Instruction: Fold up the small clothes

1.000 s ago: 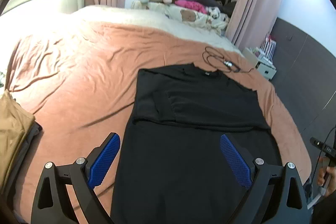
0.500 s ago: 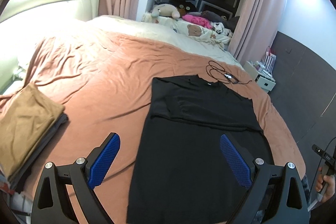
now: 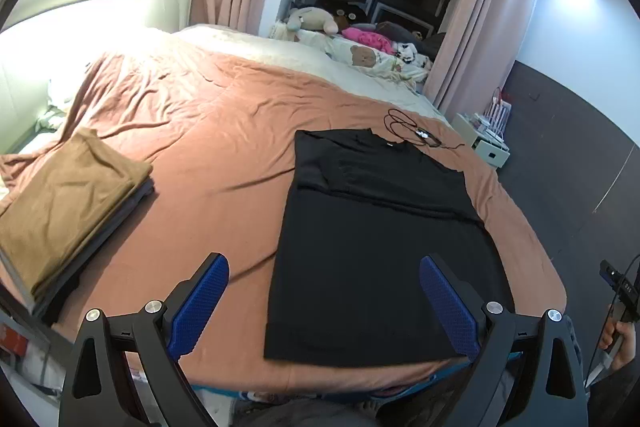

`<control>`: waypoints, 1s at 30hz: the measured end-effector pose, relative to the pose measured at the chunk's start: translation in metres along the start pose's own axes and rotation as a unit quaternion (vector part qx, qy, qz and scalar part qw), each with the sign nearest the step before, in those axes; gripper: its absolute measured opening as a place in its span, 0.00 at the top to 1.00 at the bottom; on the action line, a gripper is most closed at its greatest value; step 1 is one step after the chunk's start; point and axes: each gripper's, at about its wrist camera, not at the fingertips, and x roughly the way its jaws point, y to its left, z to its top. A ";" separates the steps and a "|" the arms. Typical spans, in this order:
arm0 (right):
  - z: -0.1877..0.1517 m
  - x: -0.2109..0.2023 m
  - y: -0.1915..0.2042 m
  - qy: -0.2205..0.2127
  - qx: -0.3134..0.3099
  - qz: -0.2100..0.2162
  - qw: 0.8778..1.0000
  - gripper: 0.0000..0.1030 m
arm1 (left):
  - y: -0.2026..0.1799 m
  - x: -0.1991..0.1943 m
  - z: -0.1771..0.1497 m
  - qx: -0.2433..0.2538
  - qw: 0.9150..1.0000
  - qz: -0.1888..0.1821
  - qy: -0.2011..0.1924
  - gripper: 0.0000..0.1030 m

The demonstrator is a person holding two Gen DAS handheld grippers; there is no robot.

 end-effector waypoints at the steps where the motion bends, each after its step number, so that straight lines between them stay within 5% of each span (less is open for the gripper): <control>1: -0.006 -0.006 -0.001 -0.003 -0.003 0.000 1.000 0.00 | 0.002 -0.004 -0.005 0.000 1.000 -0.003 0.001 0.06; 17: -0.066 -0.026 -0.028 0.008 0.002 -0.021 1.000 0.00 | 0.038 -0.011 -0.066 0.001 1.000 0.001 0.010 0.06; 30: -0.085 0.005 -0.041 0.031 0.024 -0.010 0.999 0.00 | 0.052 0.038 -0.099 -0.001 0.999 0.003 0.047 0.09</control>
